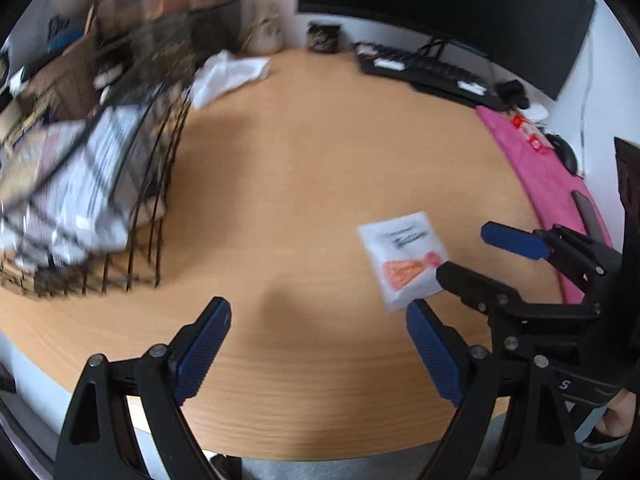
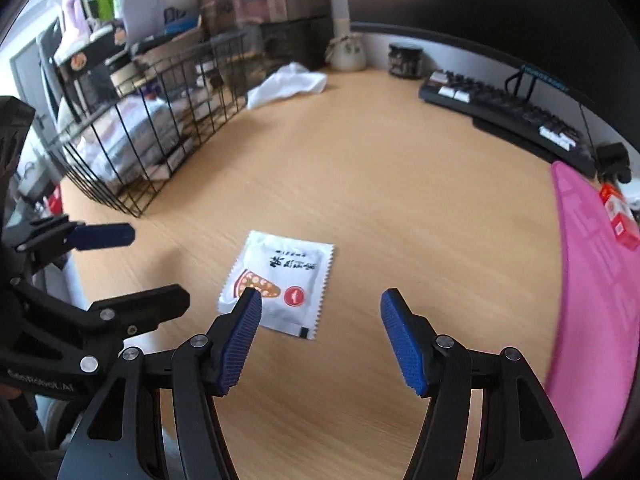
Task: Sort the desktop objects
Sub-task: 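Move the right gripper to the small pizza-print sachet and grasp it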
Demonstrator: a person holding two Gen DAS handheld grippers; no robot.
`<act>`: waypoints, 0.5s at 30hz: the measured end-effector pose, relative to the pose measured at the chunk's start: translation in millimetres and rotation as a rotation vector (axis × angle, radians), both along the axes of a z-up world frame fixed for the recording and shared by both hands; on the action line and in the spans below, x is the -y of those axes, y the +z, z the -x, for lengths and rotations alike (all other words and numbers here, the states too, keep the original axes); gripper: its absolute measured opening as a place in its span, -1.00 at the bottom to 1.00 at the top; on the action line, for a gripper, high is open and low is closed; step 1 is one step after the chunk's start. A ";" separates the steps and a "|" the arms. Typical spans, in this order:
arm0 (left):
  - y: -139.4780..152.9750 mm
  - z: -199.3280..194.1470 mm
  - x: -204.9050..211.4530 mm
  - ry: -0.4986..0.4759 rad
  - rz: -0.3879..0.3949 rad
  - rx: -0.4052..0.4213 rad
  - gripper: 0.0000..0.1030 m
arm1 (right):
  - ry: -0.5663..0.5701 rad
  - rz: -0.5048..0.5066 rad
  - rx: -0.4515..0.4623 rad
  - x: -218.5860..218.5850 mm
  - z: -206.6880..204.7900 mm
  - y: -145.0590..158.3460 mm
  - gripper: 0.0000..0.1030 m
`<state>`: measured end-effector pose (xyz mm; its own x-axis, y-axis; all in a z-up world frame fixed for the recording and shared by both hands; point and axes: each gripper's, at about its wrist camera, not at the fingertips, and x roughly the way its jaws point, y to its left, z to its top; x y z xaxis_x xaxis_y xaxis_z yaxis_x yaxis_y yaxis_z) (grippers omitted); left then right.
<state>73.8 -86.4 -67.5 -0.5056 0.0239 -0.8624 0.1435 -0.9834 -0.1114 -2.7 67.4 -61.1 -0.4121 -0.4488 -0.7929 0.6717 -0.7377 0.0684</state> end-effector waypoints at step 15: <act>-11.7 -7.5 32.1 0.053 -0.078 0.020 0.74 | 0.100 -0.058 -0.078 43.9 -12.3 -14.3 -0.15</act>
